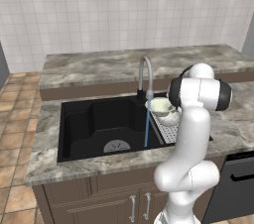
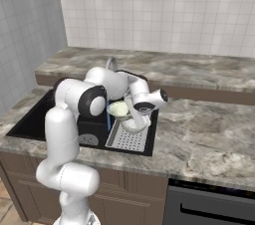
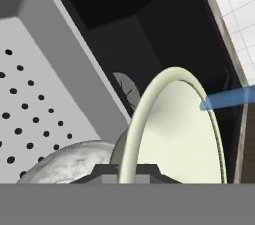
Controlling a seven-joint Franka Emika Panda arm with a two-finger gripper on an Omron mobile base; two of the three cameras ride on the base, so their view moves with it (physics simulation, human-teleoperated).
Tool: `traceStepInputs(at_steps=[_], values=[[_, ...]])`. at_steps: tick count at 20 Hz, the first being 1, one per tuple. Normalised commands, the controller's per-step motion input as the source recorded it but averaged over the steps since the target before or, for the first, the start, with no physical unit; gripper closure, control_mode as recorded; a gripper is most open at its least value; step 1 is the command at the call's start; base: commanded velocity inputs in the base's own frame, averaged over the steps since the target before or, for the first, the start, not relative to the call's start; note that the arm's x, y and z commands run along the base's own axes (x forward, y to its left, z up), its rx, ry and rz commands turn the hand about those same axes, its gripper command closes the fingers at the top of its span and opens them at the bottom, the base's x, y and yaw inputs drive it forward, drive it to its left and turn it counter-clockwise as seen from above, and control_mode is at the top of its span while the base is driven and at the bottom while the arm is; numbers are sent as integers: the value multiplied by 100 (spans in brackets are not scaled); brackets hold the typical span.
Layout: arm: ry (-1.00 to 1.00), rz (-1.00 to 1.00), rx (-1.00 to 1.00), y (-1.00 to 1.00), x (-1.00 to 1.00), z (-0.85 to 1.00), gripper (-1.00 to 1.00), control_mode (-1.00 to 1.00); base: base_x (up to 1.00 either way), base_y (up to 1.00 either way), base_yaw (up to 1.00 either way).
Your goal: Rinse each bowl for a few seconds and place them down in the sink or on the counter.
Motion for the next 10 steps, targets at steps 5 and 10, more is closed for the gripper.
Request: traceStepInputs(at_steps=[5,10], values=[[-3,4,0,-14,13,-4,100,-100,0,0,0],[-2,3,0,-15,5,-9,100,-100,0,0,0]])
